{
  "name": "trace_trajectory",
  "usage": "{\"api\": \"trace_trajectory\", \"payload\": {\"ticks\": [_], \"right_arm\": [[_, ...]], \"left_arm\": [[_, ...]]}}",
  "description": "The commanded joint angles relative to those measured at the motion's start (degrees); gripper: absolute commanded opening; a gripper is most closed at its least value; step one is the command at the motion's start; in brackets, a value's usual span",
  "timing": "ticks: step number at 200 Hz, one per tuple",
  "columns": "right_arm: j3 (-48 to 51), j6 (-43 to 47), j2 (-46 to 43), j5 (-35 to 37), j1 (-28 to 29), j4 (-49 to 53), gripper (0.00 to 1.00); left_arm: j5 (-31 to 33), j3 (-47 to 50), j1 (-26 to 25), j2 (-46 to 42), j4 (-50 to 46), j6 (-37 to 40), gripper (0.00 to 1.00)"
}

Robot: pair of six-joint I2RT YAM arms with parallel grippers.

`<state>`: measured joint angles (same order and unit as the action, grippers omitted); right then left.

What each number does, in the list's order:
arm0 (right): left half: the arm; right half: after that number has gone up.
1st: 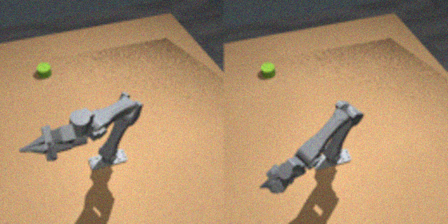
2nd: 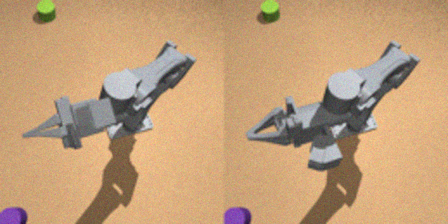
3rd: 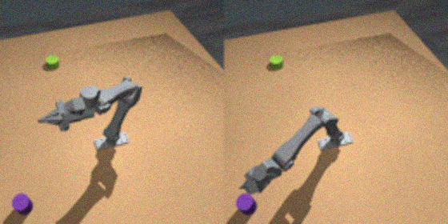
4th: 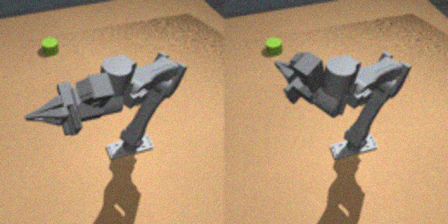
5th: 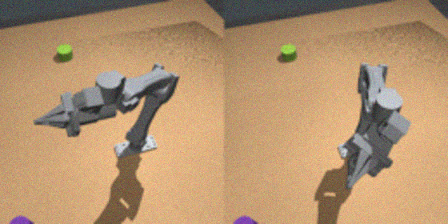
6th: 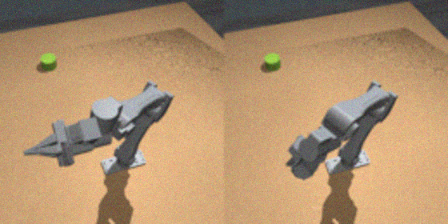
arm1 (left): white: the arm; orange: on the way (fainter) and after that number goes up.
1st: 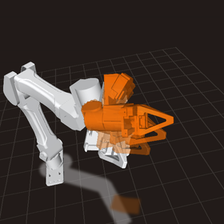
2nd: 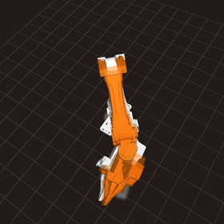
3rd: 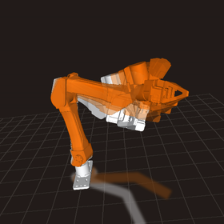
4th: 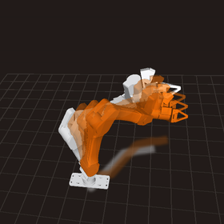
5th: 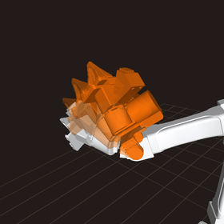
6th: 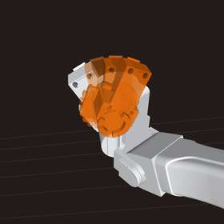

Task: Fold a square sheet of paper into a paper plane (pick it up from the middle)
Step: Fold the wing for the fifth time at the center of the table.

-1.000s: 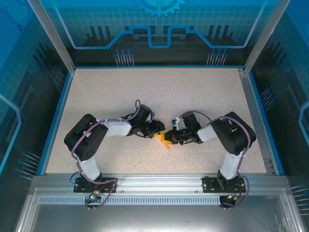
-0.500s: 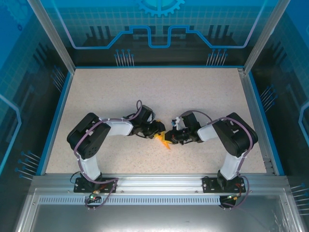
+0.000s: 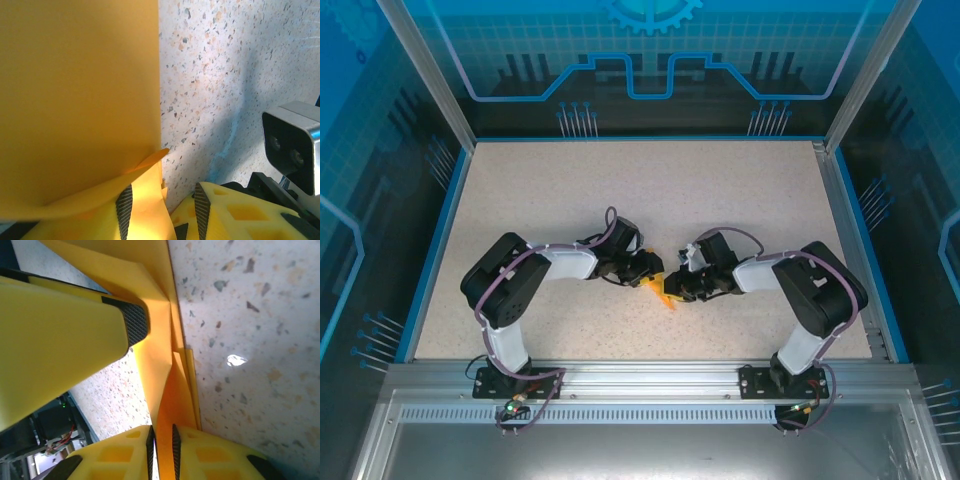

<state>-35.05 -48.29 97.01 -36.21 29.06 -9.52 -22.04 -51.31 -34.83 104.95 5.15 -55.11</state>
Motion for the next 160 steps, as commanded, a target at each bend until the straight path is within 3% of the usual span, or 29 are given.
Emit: {"api": "trace_trajectory", "payload": {"ticks": [1,62,101,160], "right_arm": [[-0.7,3.4,-1.0,3.2,1.2,9.3,0.2],[-1.5,6.1,0.7,7.2,2.6,14.9,0.1],[-1.3,5.8,-0.1,10.4,3.3,16.5,0.11],[-2.3,8.4,-5.5,8.6,4.2,18.9,0.2]], "left_arm": [[2.3,-0.5,0.5,2.2,-5.0,1.7,0.41],[2.2,-0.8,0.5,2.0,-5.6,1.7,0.41],[2.1,-1.0,0.5,1.8,-6.0,1.9,0.41],[2.1,-1.2,0.5,1.8,-6.9,2.3,0.41]]}}
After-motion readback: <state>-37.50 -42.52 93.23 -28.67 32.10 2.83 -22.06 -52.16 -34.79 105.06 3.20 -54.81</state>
